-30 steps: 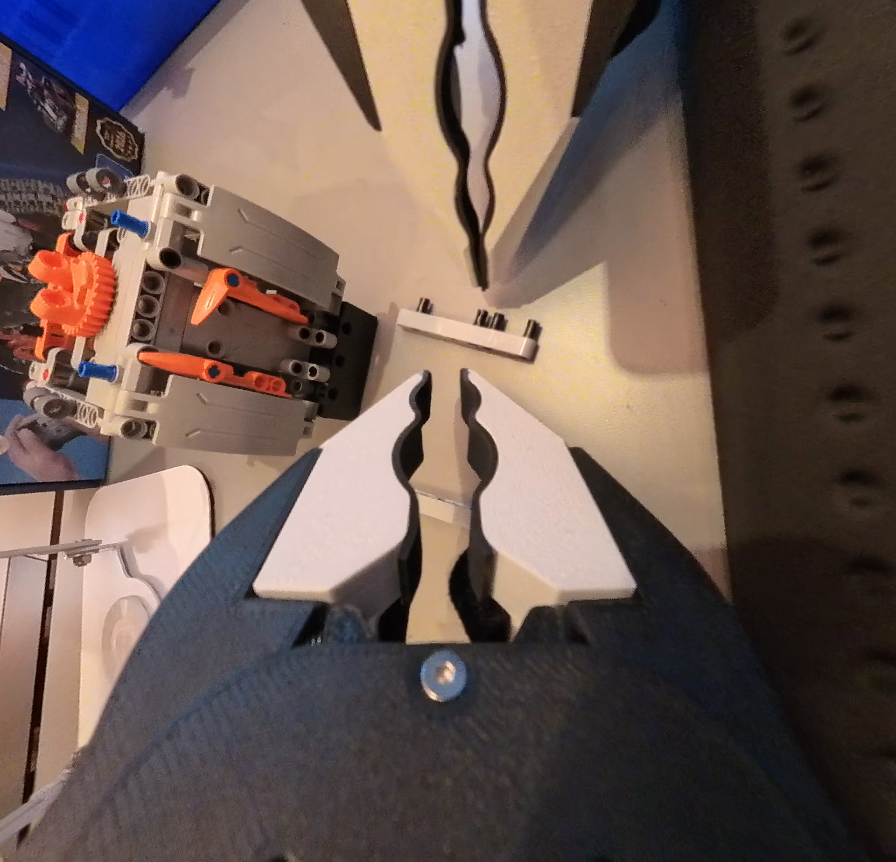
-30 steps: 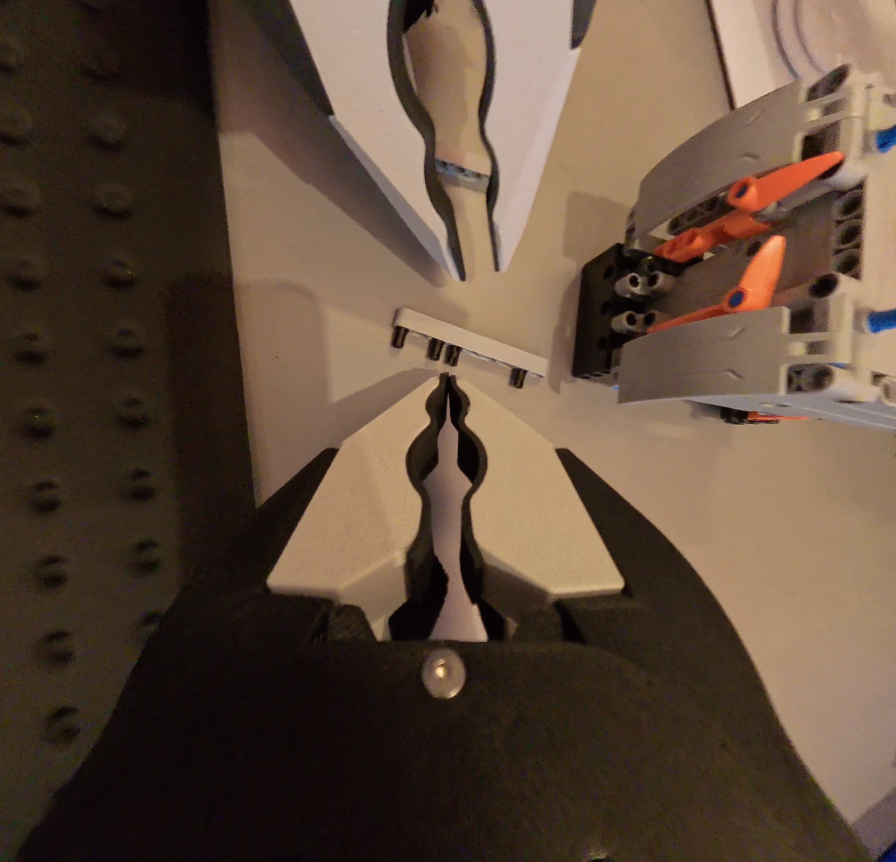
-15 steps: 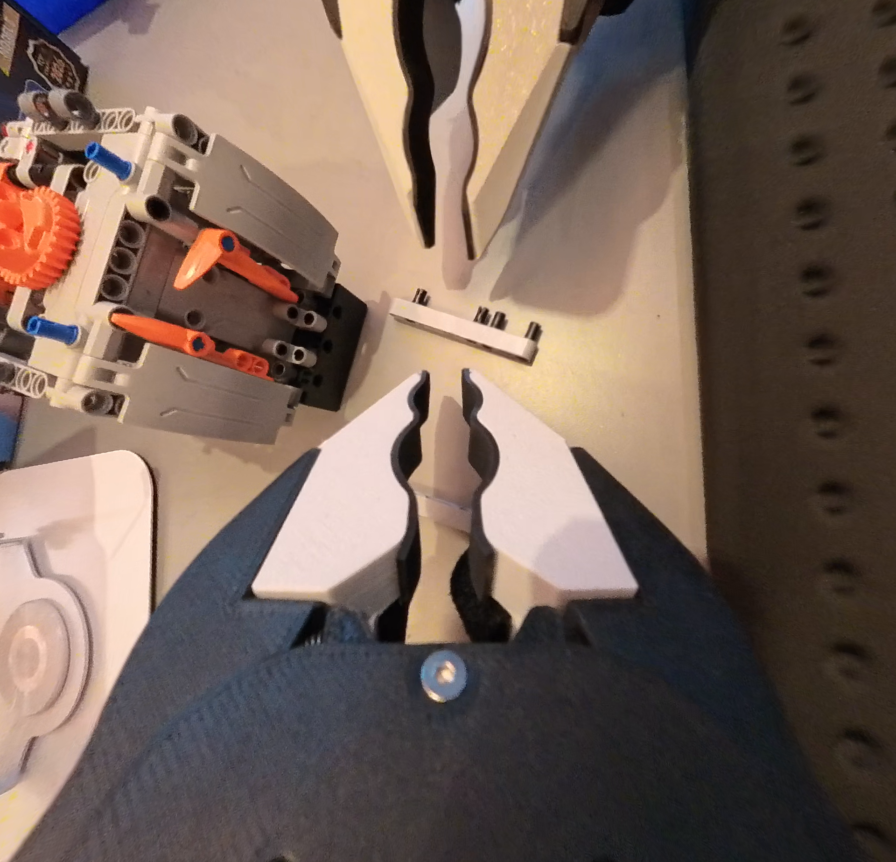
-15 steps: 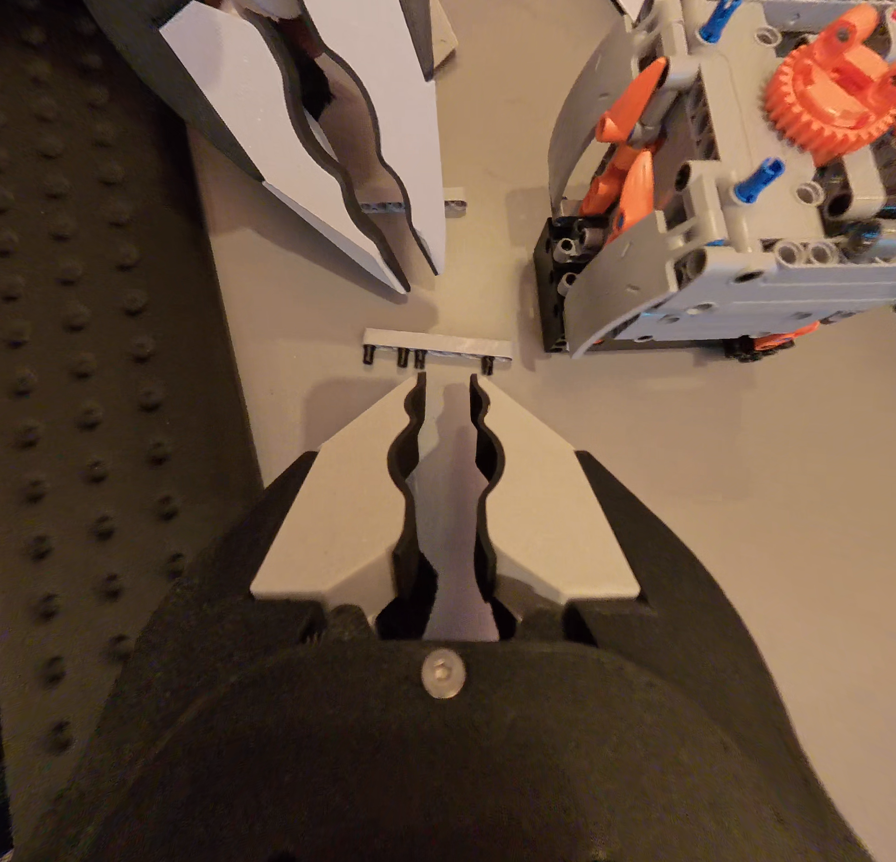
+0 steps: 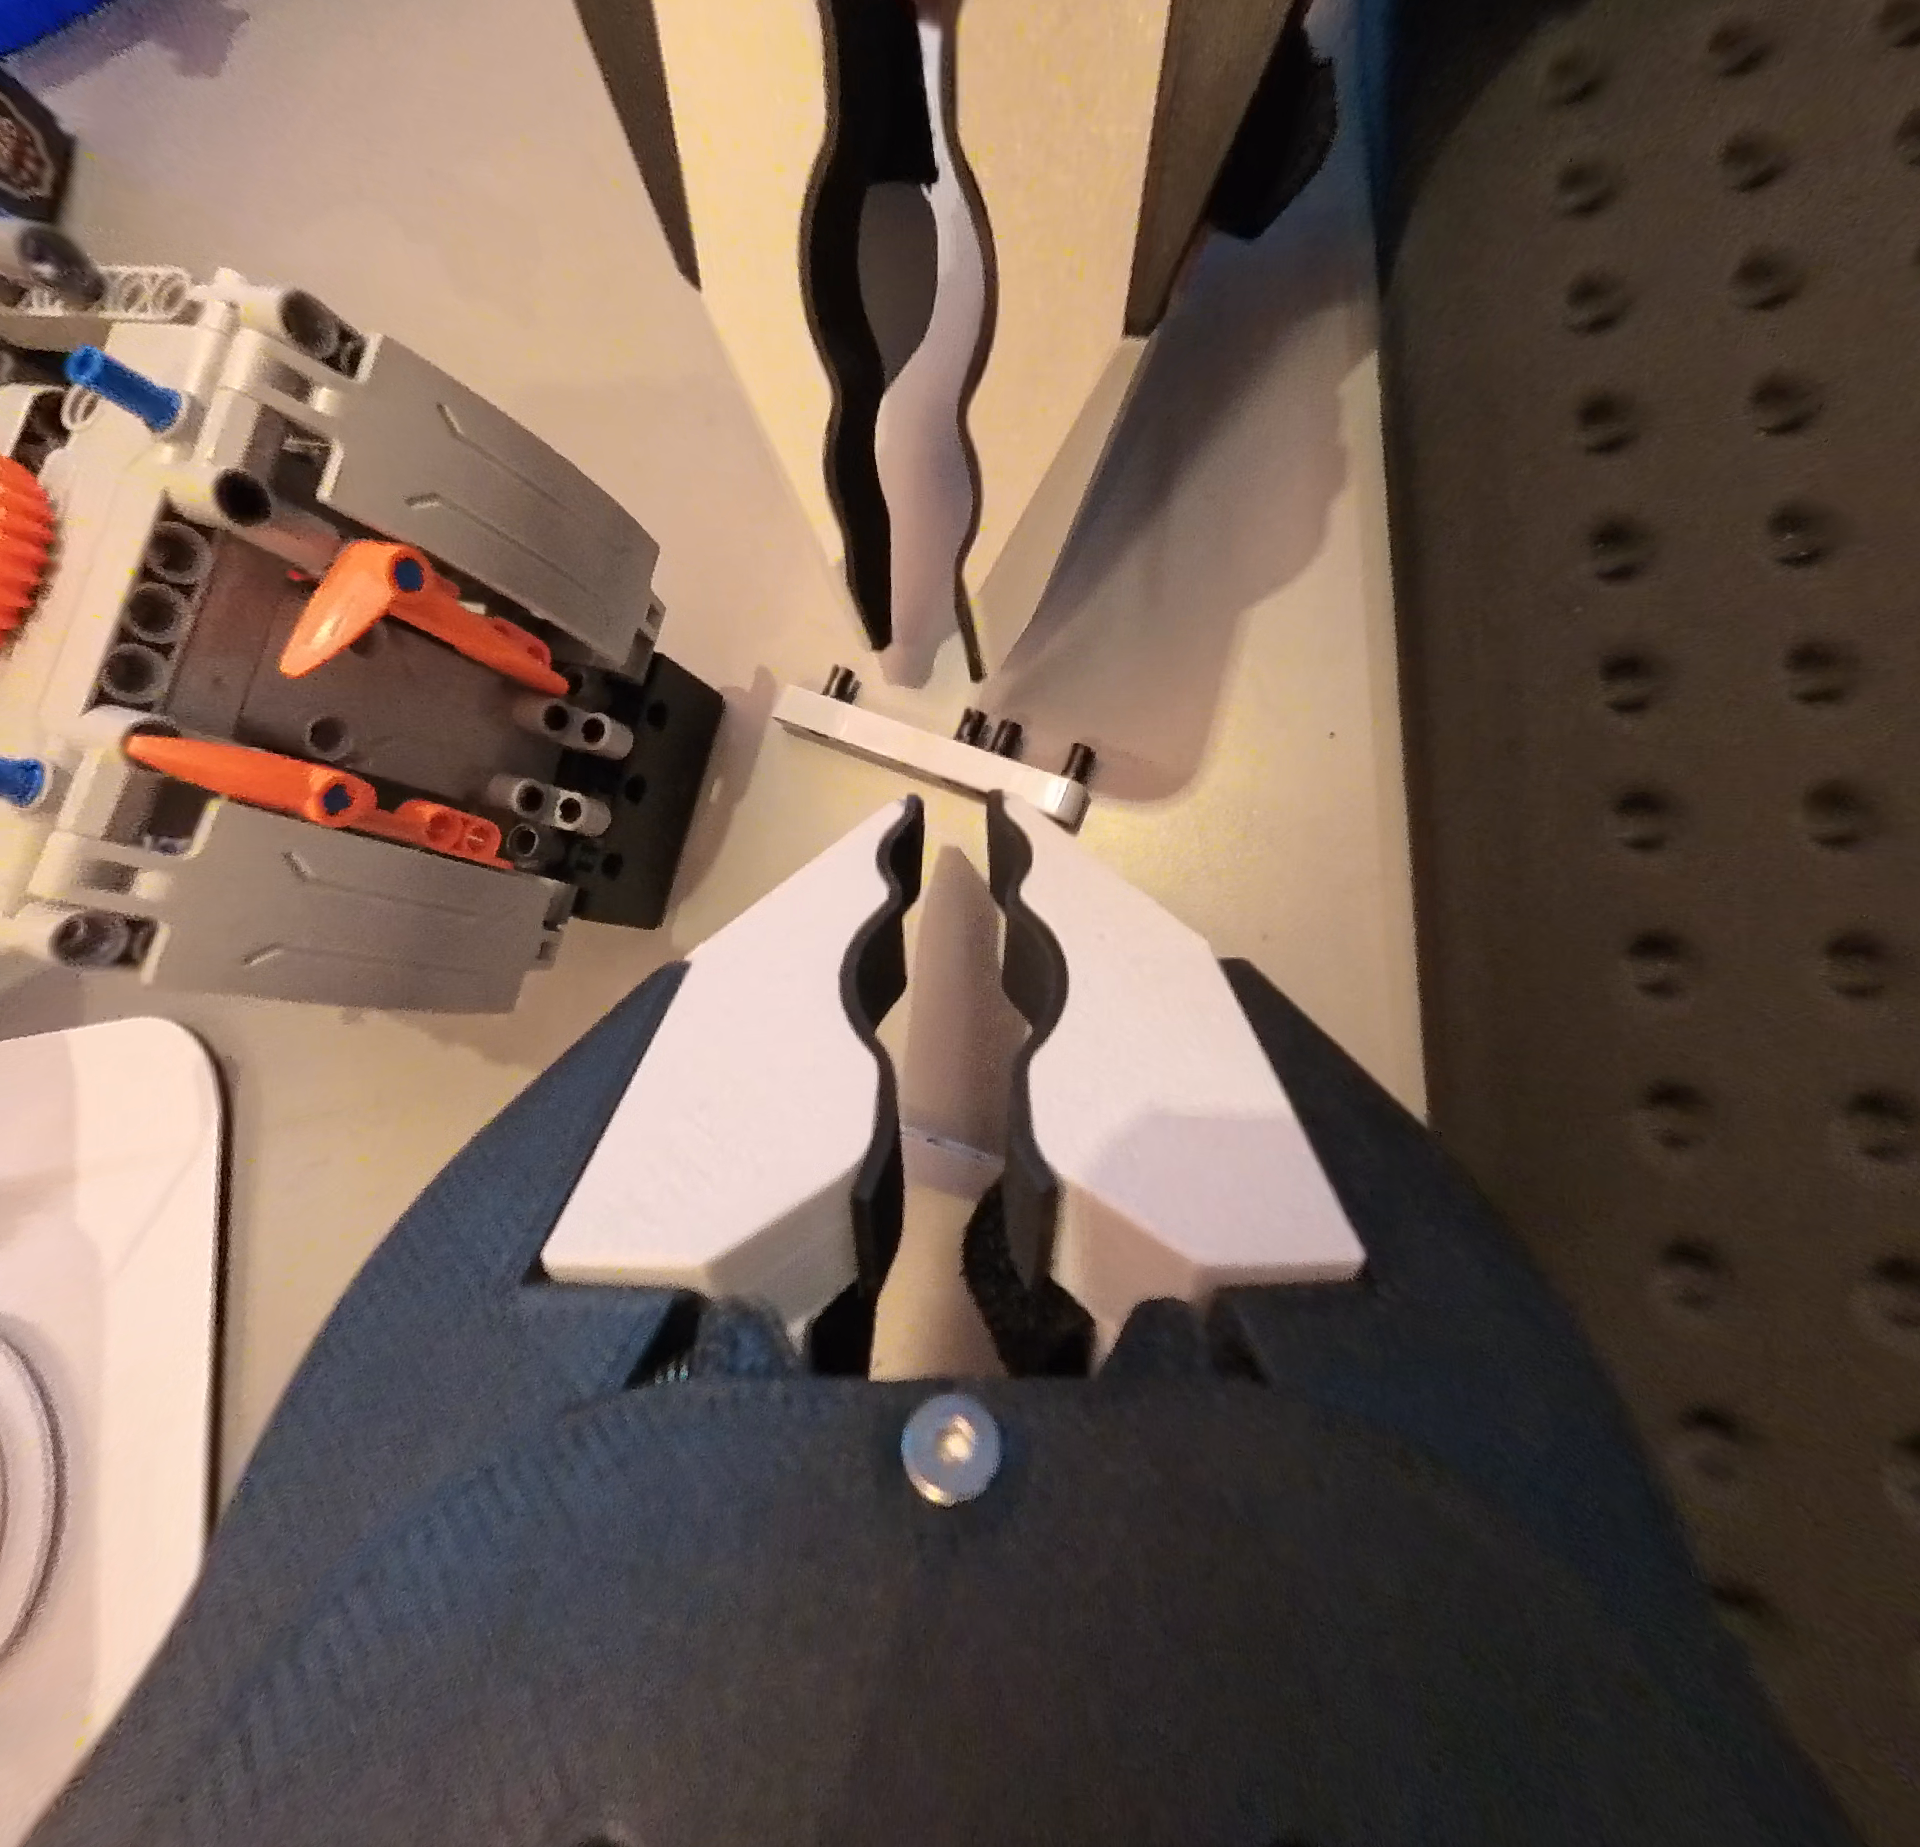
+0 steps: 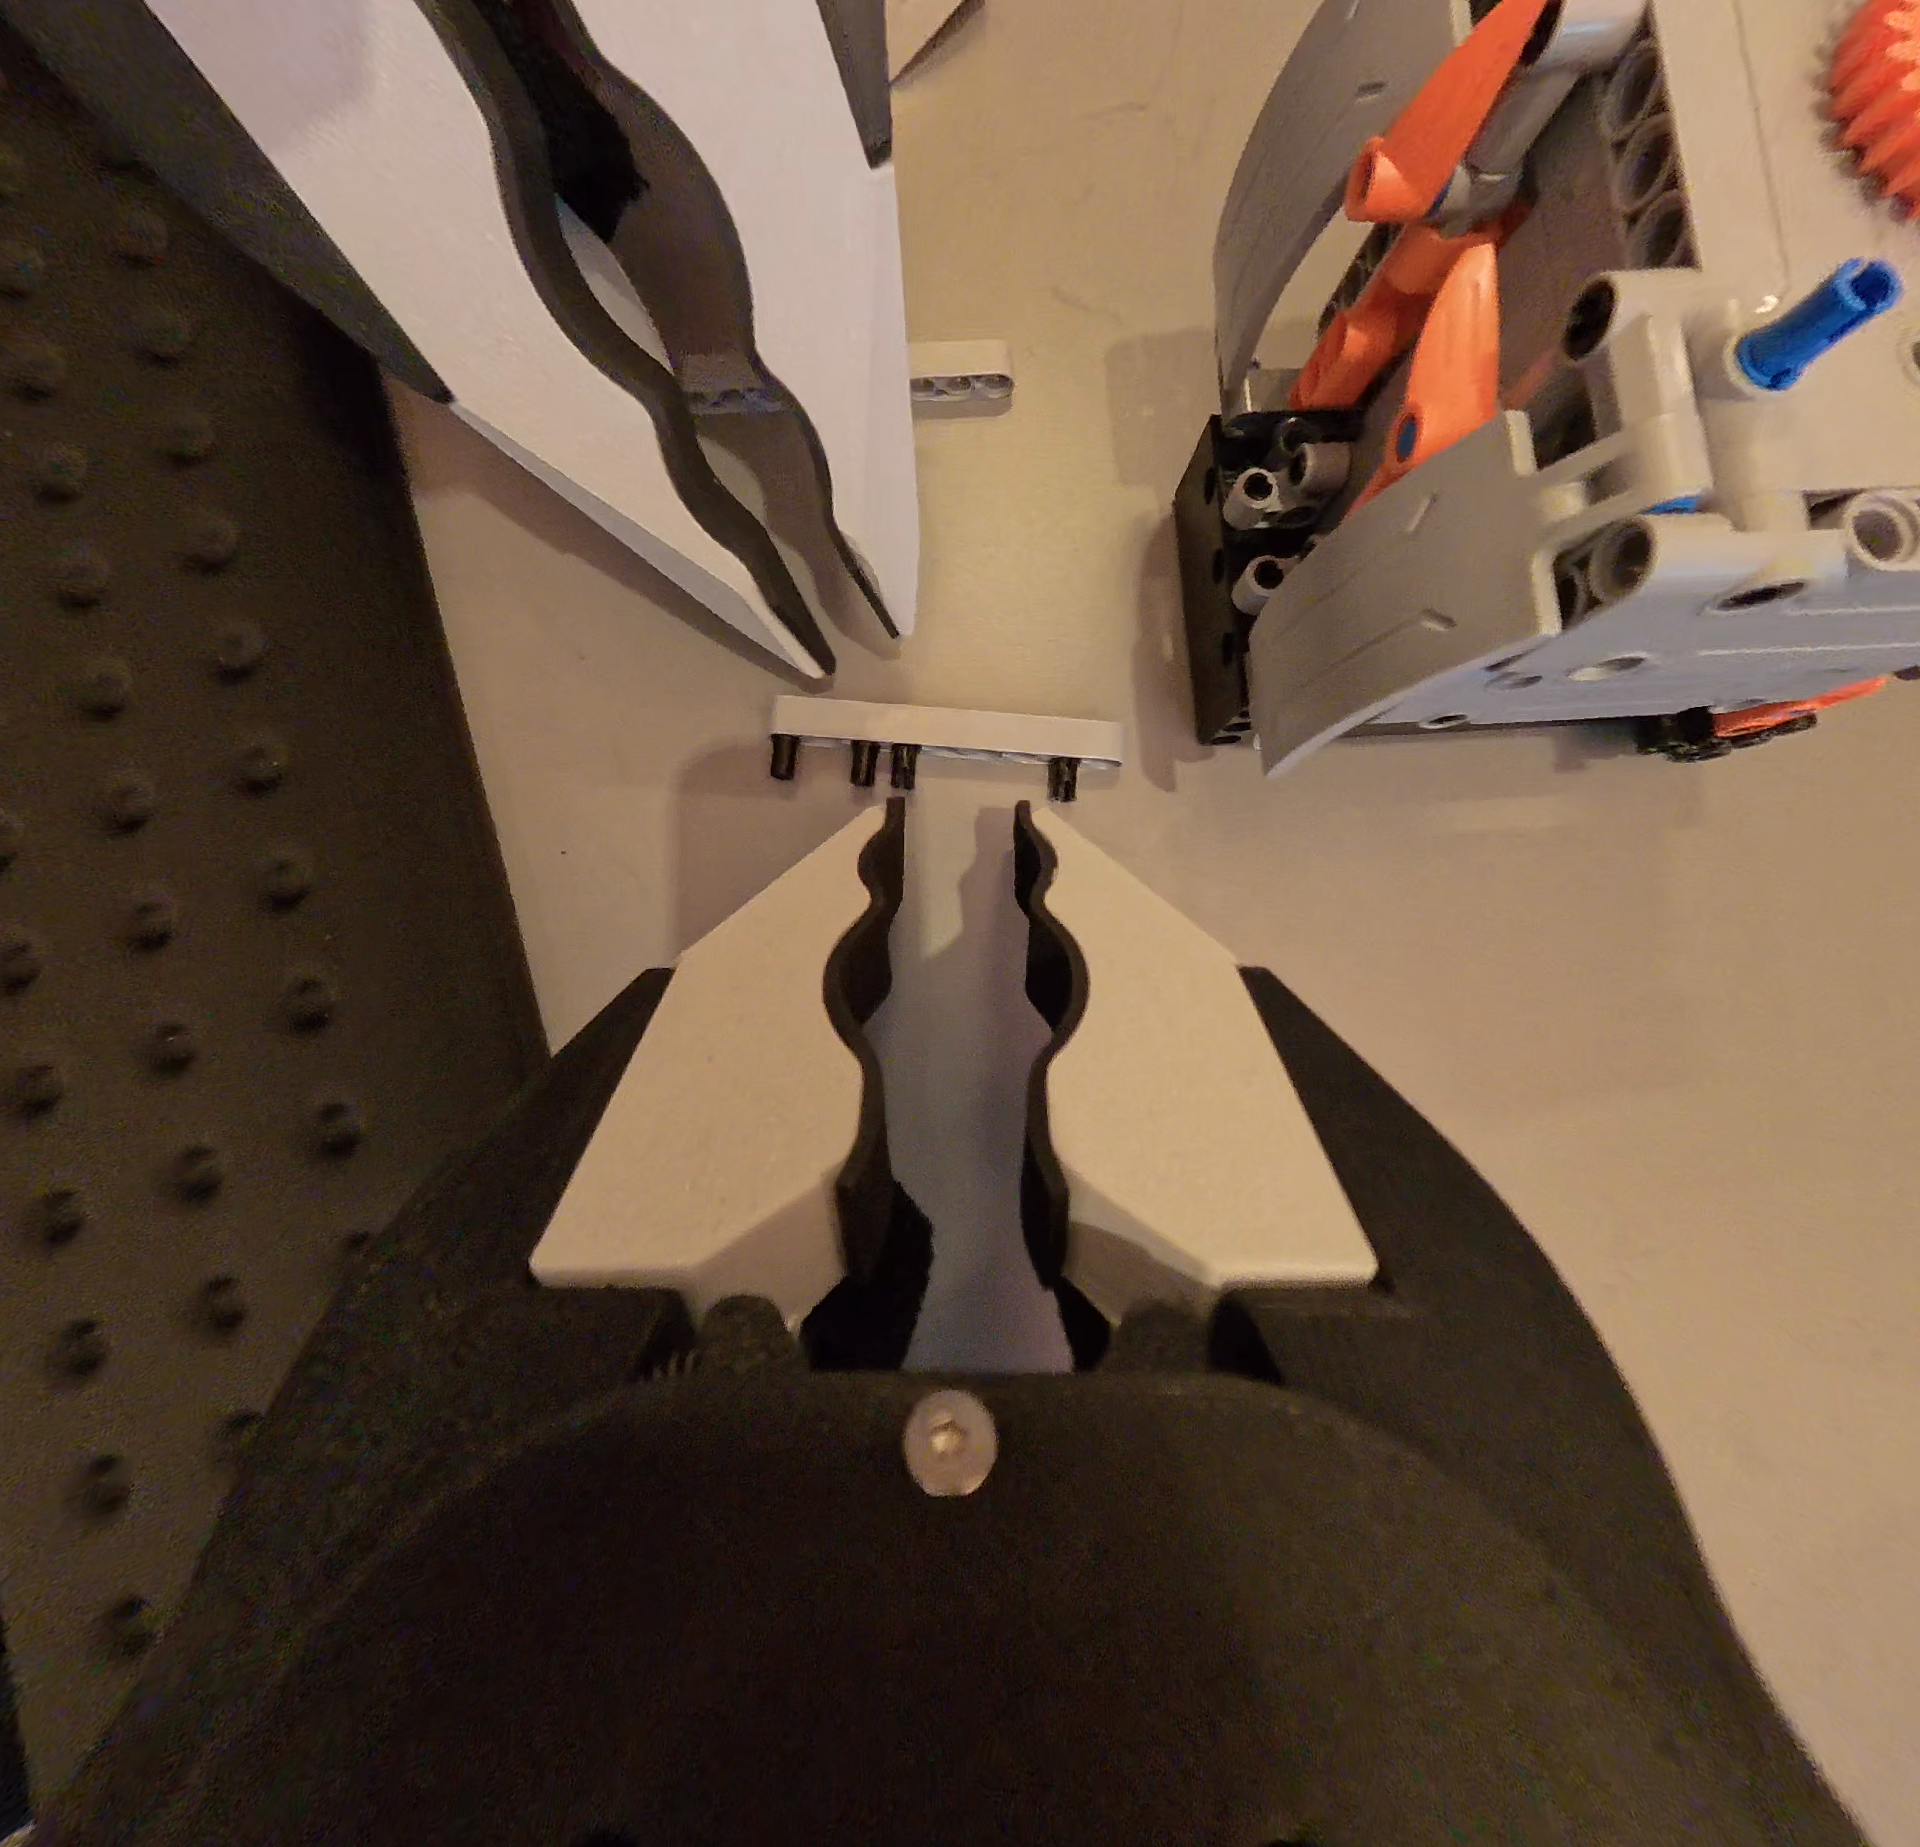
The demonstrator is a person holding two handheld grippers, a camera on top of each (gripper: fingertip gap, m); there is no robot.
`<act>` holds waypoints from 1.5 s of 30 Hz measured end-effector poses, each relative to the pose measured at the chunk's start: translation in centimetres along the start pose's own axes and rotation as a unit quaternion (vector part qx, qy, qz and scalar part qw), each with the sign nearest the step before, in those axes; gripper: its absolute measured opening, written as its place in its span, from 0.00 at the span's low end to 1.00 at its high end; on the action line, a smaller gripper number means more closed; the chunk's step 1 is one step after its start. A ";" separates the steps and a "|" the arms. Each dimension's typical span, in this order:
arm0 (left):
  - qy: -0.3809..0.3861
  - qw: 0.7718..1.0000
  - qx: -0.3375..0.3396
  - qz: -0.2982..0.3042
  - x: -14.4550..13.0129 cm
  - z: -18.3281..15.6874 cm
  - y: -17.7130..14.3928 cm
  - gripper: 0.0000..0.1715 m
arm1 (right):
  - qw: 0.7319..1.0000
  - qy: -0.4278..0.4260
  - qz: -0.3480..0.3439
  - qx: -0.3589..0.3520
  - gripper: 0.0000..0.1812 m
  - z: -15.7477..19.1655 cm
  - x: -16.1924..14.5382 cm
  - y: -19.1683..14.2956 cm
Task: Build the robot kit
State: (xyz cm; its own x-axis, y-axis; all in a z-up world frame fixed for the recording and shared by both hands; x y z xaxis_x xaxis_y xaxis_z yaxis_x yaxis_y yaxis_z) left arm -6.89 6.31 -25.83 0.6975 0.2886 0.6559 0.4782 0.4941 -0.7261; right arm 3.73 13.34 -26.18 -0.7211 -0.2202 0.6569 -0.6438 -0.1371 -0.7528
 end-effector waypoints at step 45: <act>0.010 0.997 0.069 0.022 0.7 -1.7 -0.6 0.07 | 0.990 0.106 -0.084 0.049 0.05 0.1 2.1 -0.3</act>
State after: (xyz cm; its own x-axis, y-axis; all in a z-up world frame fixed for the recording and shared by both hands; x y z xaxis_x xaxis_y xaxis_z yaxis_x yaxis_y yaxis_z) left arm -5.77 4.86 -25.27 0.7279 0.2963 0.6184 0.3696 0.5901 -0.7177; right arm 2.45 12.80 -24.55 -0.6503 0.0199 0.7595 -0.7388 -0.2495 -0.6260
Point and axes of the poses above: each gripper's, where its closed fingertips meet, y out along the fingers, x out of its top, z = x × y across the jaws, the point moved 8 cm from there along -y, back along the fingers, and after that the axes turned 3 degrees about -y, right-handed, at the moved point
